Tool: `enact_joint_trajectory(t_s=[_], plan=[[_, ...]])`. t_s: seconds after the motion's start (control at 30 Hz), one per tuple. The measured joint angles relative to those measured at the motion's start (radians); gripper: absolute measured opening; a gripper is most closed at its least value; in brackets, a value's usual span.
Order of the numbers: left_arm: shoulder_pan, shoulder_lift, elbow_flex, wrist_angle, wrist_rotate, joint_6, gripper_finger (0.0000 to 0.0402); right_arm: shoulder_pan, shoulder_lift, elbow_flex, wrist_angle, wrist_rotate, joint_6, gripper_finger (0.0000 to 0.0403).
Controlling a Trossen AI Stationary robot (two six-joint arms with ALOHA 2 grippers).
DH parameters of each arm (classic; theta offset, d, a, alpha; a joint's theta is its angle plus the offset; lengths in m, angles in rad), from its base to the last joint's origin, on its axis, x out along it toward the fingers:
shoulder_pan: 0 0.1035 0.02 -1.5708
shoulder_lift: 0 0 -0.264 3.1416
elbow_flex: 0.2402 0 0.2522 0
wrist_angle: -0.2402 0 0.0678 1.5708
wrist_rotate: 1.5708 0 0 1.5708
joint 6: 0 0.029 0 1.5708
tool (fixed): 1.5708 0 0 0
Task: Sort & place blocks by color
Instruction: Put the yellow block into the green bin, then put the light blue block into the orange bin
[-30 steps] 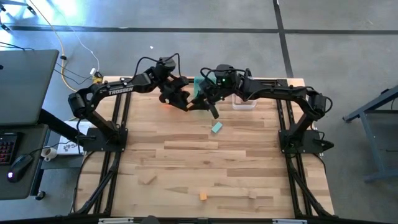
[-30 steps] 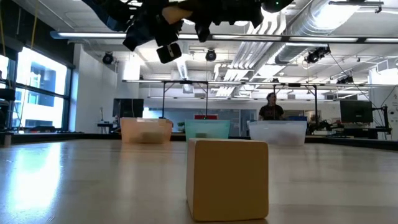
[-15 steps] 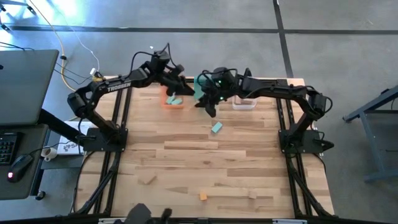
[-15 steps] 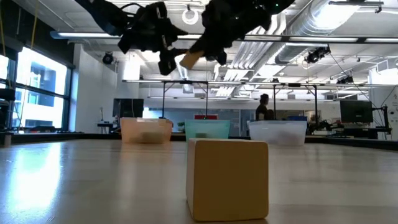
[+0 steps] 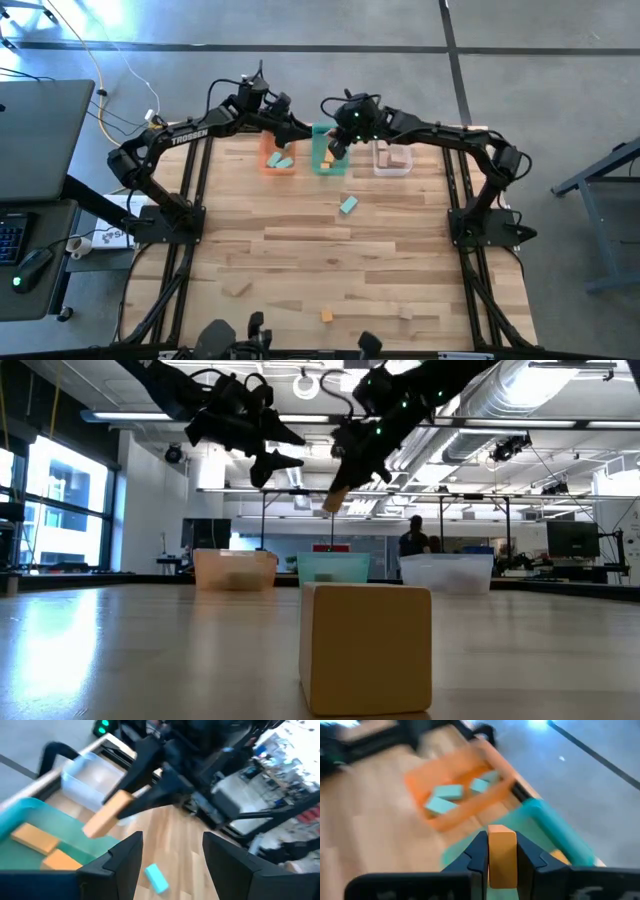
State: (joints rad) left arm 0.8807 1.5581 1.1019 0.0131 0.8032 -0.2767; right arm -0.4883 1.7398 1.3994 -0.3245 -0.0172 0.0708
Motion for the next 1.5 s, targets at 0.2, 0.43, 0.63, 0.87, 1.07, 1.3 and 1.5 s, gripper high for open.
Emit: enact_joint_trajectory(t_s=[0.2, 0.43, 0.63, 0.87, 1.07, 1.3, 1.5], plan=[[-0.019, 0.0, 0.0, 0.0, -0.067, 0.058, 0.0196, -0.065, 0.078, 0.0, 0.044, 0.016, 0.069, 0.0039], [-0.024, 0.0, 0.0, 0.0, -0.186, 0.133, 0.0196, -0.111, 0.138, 0.0, 0.086, -0.051, 0.194, 0.0039], [-0.025, 0.0, 0.0, -0.001, -0.214, 0.171, 0.0196, -0.116, 0.204, 0.0, 0.199, -0.1, 0.275, 0.0039], [-0.028, 0.0, 0.0, -0.004, -0.216, 0.186, 0.0196, -0.116, 0.245, 0.0, 0.215, -0.114, 0.322, 0.004], [-0.032, 0.0, 0.0, -0.072, -0.283, 0.186, 0.0196, -0.116, 0.25, 0.0, 0.211, -0.141, 0.316, 0.0075], [-0.032, -0.001, -0.001, -0.223, -0.325, 0.21, 0.0196, -0.116, 0.248, 0.0, 0.203, -0.155, 0.324, 0.0154], [-0.032, -0.007, -0.001, -0.328, -0.329, 0.216, 0.0196, -0.116, 0.186, 0.0, 0.12, -0.238, 0.289, 0.018]])
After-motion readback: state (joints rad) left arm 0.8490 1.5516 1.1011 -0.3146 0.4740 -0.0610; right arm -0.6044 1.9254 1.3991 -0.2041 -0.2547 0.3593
